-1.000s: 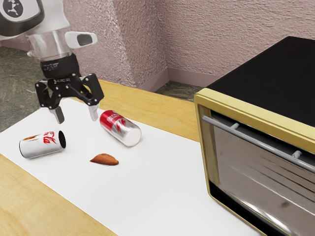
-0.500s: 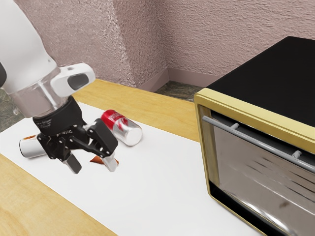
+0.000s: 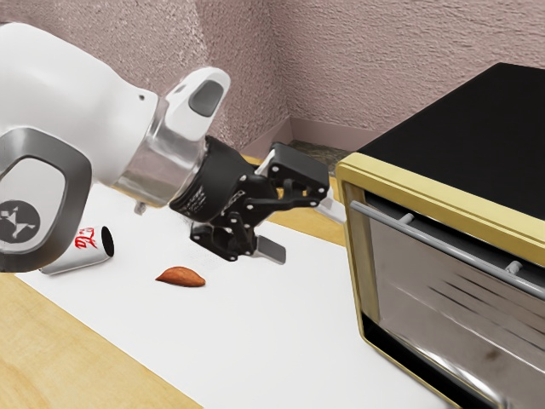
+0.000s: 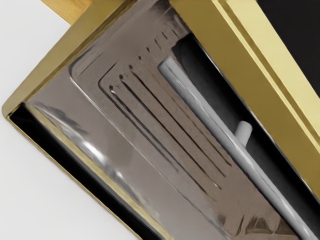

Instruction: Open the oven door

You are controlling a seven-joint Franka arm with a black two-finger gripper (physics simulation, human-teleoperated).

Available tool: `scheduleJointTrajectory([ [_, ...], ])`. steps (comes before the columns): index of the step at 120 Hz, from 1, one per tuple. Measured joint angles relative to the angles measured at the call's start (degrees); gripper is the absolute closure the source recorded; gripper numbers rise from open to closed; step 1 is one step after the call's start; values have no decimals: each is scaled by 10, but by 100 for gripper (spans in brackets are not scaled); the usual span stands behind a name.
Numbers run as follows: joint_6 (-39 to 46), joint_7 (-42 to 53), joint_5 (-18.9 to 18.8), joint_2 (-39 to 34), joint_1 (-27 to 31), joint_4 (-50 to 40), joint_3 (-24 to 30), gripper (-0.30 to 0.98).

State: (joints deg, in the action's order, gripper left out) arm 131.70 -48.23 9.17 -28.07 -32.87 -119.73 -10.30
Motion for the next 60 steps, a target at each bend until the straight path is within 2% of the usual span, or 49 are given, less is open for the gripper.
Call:
scheduleJointTrajectory([
  [45,70,-37,8,16,-1,-22,7,0],
  [60,89,-73,51,35,-2,-22,7,0],
])
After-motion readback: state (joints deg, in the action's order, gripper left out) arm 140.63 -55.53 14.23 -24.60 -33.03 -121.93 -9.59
